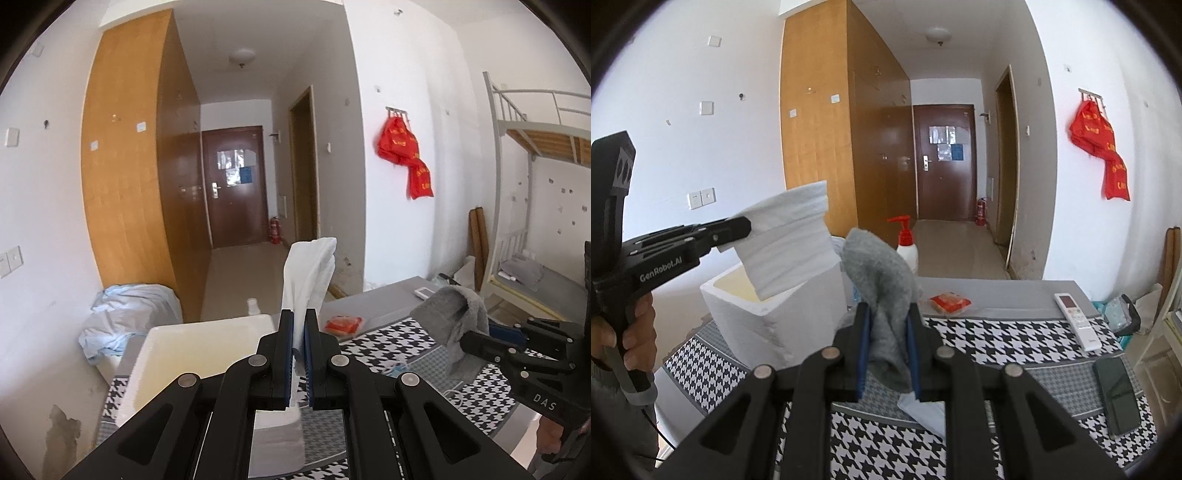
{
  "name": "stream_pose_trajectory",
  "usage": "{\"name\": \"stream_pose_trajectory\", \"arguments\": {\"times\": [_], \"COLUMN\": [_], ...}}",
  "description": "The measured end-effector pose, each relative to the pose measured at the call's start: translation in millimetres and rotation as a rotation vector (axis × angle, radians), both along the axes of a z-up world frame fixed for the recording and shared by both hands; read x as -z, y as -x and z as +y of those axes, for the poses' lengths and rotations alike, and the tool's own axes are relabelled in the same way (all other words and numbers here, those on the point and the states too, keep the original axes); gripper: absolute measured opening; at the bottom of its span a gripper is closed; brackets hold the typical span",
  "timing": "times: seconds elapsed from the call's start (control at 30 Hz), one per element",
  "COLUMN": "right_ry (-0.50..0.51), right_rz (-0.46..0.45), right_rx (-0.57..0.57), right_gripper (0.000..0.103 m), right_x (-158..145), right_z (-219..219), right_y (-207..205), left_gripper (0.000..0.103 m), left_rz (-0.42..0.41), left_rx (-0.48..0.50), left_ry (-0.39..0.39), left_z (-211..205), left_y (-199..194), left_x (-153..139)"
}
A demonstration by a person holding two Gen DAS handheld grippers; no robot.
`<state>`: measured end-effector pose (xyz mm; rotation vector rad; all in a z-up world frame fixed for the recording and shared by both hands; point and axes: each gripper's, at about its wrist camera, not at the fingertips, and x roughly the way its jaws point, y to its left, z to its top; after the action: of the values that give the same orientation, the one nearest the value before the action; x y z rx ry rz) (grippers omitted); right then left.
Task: Organize soft objects
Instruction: 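Carry the white cloth and grey sock with both tools to the white foam box, then open the left tool to drop the white cloth into the foam box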
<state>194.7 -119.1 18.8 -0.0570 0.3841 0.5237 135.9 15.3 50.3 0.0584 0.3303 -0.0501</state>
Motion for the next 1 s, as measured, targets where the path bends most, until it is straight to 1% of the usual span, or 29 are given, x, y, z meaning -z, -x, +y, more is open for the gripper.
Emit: {"name": "stream_pose_trajectory", "arguments": {"times": [0.2,0.57,0.8,1.0], "right_ry": [-0.013,-0.01,-0.02,-0.017], "right_rz": [-0.002,-0.019,-0.013,-0.015], "right_rx": [-0.029,-0.09,-0.11,-0.126], "right_gripper": [0.022,0.022,0.022,0.022], "right_x": [-1.1,-3.5,-2.4,-3.0], "right_z": [9.5,29.9,38.6,46.7], "right_y": [-2.4,-0.5,-2.1,-1.7], "left_gripper": [0.006,0.005,0.005,0.005], "left_rz": [0.004,0.003,0.033,0.079], "left_rx": [-0.052,-0.118,-0.172,-0.191], "left_ry": [0.021,0.029,0.047,0.064], "left_z": [14.3,31.5,45.4,55.7], "left_y": [2.8,0.6,-7.7,-17.3], "left_x": [0.9,-0.6,4.0,10.1]}}
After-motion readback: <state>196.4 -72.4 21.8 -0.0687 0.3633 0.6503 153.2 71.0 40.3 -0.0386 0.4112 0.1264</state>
